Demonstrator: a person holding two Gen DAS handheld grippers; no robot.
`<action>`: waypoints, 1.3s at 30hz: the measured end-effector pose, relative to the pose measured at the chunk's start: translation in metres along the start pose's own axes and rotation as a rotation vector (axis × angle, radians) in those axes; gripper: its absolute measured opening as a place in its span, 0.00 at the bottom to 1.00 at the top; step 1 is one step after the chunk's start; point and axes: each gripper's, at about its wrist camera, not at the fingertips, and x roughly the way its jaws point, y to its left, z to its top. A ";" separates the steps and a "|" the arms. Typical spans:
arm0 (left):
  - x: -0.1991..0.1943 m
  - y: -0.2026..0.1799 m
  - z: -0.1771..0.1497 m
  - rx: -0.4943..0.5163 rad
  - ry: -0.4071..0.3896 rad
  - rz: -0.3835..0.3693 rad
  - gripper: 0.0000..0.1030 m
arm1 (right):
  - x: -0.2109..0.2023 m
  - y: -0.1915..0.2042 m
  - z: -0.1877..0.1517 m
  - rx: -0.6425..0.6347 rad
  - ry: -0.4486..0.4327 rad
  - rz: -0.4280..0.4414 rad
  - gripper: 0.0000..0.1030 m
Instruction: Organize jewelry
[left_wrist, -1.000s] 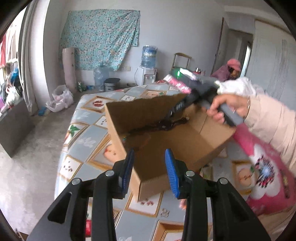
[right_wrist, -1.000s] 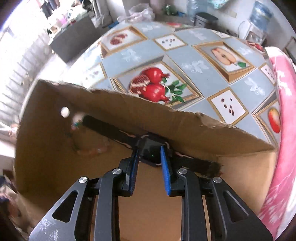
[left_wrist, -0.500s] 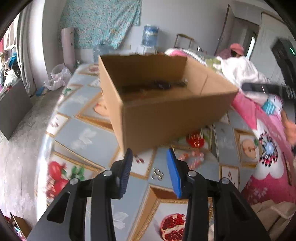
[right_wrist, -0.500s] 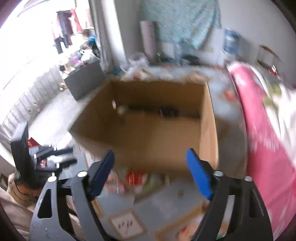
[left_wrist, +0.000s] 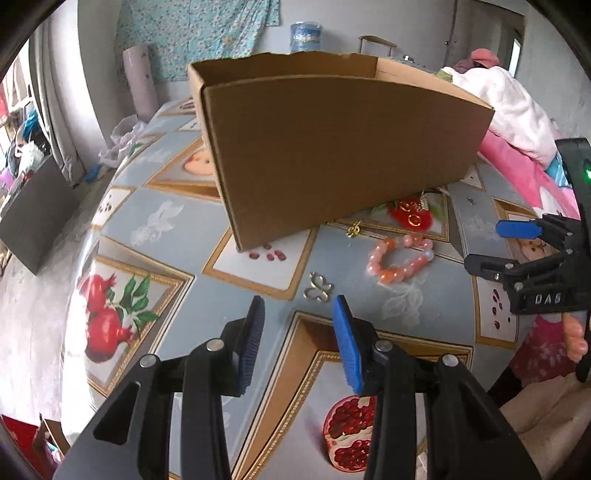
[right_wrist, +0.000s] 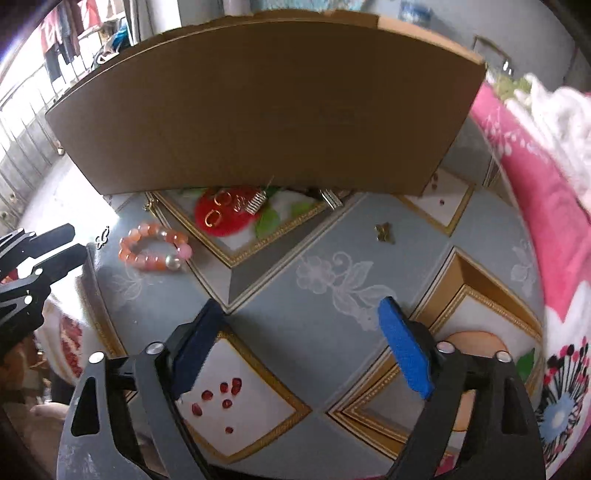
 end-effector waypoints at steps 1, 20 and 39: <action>0.001 0.002 0.000 -0.008 0.001 -0.006 0.36 | 0.001 0.002 0.001 -0.012 -0.004 -0.010 0.89; 0.004 -0.013 -0.008 -0.028 0.018 0.092 0.43 | -0.002 -0.008 -0.005 0.031 -0.010 0.030 0.92; -0.001 0.034 0.056 -0.263 -0.052 0.209 0.44 | -0.031 -0.065 0.064 0.230 -0.090 0.388 0.42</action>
